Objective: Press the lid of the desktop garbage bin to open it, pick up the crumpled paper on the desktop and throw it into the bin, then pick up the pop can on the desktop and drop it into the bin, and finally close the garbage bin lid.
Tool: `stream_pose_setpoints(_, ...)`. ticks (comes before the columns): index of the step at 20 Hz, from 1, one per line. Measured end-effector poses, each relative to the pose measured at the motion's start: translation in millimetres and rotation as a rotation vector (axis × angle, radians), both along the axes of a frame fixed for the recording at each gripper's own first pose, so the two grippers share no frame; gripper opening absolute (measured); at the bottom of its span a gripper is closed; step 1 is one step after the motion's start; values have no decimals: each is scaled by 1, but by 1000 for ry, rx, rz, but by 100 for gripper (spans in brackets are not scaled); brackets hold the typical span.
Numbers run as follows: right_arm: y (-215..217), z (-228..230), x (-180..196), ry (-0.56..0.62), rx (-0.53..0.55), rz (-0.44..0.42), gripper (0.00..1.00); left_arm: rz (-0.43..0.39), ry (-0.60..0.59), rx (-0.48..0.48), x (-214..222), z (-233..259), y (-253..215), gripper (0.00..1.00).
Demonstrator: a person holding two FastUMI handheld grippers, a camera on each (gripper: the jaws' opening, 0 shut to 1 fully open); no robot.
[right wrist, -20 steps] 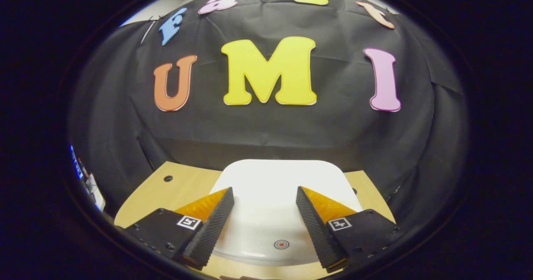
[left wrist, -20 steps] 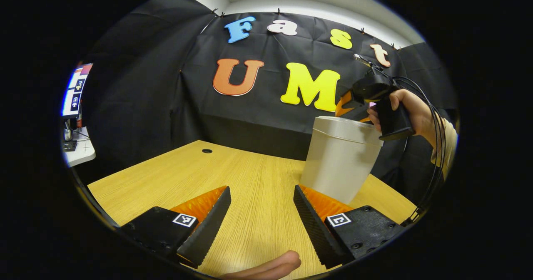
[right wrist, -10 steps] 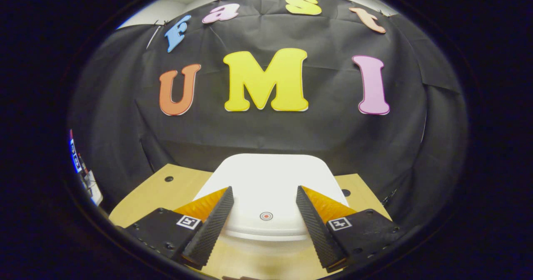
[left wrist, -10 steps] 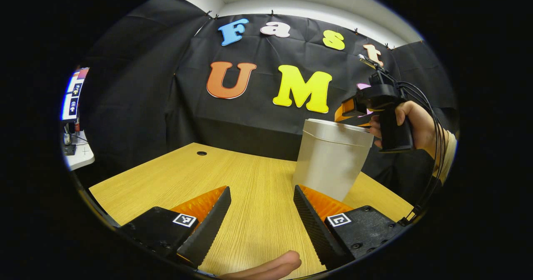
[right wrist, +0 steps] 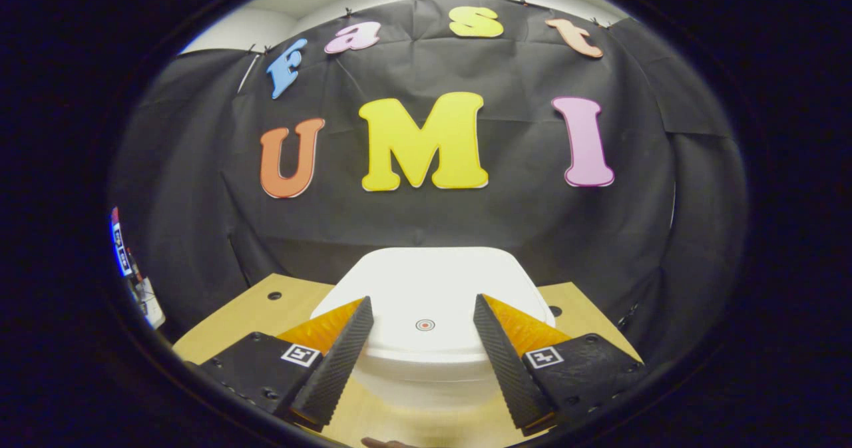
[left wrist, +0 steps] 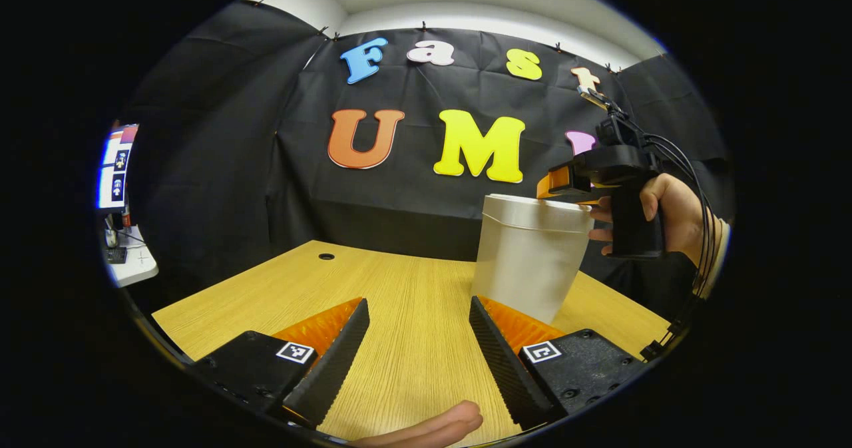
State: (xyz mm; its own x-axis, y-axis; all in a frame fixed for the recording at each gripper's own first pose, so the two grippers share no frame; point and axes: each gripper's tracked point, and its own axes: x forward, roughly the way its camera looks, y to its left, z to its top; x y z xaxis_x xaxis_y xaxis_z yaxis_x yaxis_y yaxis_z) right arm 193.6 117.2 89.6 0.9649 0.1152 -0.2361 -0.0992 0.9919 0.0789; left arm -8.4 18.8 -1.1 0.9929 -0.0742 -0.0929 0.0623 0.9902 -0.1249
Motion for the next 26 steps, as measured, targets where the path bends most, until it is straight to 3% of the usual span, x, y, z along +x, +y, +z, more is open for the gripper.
stream_pose_setpoints(4,-1,1,0,-66,4,-5,97,6,7,3,1,-3,-4,98)
stream_pose_setpoints(8,-3,4,-10,-292,17,-30,96,22,-28,17,4,1,-11,98)
stream_pose_setpoints(11,-7,-7,-40,-398,38,-48,96,46,-87,65,7,6,-13,98)
stream_pose_setpoints(14,-5,-20,-77,-453,43,5,95,8,-115,42,9,1,-29,98)
stream_pose_setpoints(17,-30,-17,-117,-579,38,-32,95,35,-123,23,13,-3,-26,97)
stream_pose_setpoints(22,-57,-31,-167,-593,49,-11,95,68,-95,25,22,-18,-21,98)
stream_pose_setpoints(26,-73,-54,-167,-482,2,-47,96,83,-51,-12,28,-33,-19,98)
